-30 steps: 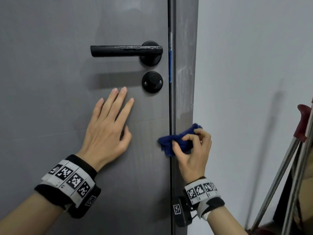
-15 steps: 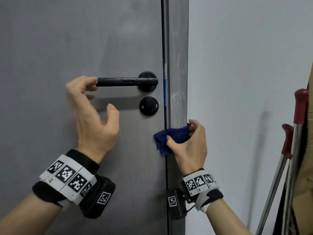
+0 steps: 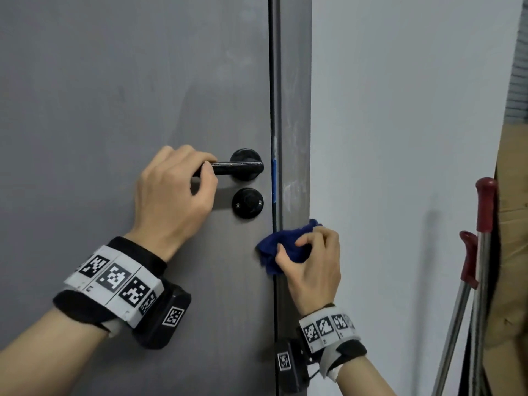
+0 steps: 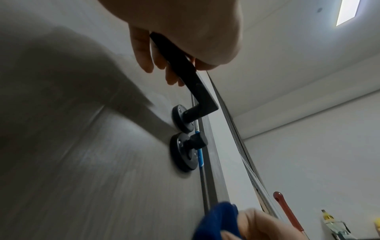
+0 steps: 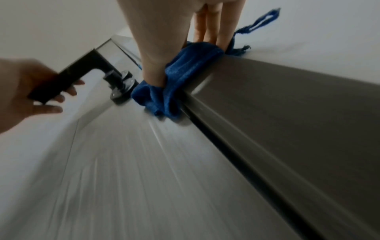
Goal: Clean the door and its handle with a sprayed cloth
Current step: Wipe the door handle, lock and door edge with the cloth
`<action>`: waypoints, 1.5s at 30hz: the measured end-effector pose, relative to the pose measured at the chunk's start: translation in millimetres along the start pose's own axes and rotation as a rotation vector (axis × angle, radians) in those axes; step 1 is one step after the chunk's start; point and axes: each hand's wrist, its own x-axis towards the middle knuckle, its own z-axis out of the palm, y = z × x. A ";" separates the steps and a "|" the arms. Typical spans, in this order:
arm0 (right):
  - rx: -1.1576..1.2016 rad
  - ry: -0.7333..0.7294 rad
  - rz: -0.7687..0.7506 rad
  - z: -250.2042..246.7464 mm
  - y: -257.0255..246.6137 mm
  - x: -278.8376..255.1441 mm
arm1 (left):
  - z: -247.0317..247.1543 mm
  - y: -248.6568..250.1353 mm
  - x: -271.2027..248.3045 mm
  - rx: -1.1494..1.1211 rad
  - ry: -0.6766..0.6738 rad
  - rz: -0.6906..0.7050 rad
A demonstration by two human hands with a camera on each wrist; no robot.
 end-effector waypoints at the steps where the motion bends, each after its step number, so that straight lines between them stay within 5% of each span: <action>1: -0.008 -0.010 -0.018 0.8 5.2 -8.9 | 0.3 0.1 0.1 0.001 0.001 0.000; 7: -0.061 -0.021 -0.063 16.3 14.0 -21.9 | 0.7 -1.1 -1.3 -0.014 -0.022 -0.003; 17: -0.077 0.022 -0.199 15.1 -39.3 76.5 | -7.5 0.9 -1.3 -0.007 -0.119 -0.044; 26: -0.094 -0.046 -0.183 6.1 -16.1 30.2 | -11.3 2.6 0.9 0.011 -0.134 -0.049; 29: -0.093 -0.045 -0.175 6.6 -17.8 32.9 | -16.6 0.1 7.8 0.063 -0.236 -0.058; 35: -0.094 0.001 -0.212 5.2 -58.6 97.4 | -32.4 -5.2 24.2 0.036 -0.431 -0.064; 45: -0.165 0.025 -0.304 -10.8 -130.6 207.2 | -47.5 -0.2 33.3 0.064 -0.534 -0.036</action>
